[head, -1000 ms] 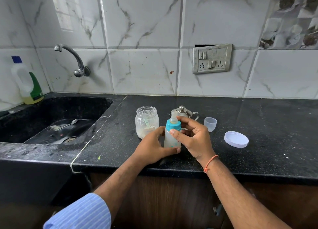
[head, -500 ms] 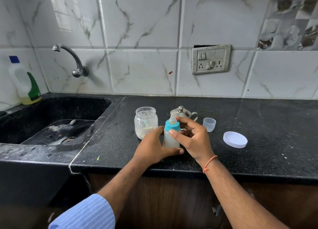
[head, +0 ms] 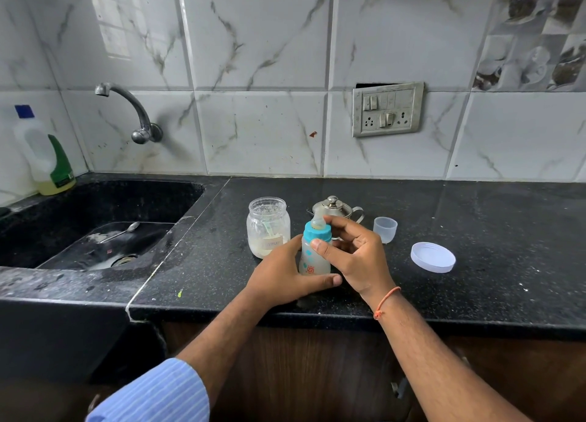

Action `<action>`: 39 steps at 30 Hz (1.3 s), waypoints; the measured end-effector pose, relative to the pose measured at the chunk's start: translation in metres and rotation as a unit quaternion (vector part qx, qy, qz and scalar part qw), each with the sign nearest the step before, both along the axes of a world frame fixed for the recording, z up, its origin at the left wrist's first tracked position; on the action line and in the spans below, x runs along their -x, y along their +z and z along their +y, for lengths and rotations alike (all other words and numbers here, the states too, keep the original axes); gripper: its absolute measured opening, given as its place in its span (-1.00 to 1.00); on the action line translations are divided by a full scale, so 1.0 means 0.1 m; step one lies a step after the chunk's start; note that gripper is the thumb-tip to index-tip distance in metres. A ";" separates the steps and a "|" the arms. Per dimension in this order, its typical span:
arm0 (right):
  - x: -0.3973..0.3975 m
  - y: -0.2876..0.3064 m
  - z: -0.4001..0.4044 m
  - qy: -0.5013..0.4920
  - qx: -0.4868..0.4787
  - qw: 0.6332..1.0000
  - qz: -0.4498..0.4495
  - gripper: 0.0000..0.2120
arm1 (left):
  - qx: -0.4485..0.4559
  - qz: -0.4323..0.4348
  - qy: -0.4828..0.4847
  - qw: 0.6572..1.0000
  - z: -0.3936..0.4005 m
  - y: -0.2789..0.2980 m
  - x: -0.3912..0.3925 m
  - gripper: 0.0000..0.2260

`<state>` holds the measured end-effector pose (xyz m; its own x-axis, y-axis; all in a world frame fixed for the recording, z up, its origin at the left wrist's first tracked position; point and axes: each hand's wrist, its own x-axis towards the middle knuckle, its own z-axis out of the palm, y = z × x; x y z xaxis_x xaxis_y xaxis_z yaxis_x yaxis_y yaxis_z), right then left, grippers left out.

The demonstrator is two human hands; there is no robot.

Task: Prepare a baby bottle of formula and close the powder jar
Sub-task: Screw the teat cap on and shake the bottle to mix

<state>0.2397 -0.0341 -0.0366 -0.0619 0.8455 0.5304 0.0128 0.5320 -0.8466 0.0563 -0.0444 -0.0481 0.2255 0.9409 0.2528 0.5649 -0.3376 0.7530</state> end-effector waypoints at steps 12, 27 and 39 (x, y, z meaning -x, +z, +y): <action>-0.01 0.00 0.01 0.008 0.003 1.000 -0.009 -0.61 | -0.003 -0.005 0.028 1.000 -0.01 0.01 -0.01 -0.27; -0.01 0.00 -0.01 0.004 -0.003 1.000 -0.019 -0.60 | 0.002 -0.032 0.043 0.999 0.02 -0.02 0.00 -0.40; -0.07 0.20 0.13 0.171 0.072 0.977 -0.108 -0.60 | 0.059 -0.070 -0.053 0.994 0.09 -0.05 0.08 -0.45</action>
<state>0.2462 -0.0212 -0.0170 -0.4516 0.8205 0.3506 0.0412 0.4117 -0.9104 0.0483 -0.0358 -0.0528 0.2951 0.9389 0.1774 0.4180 -0.2938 0.8596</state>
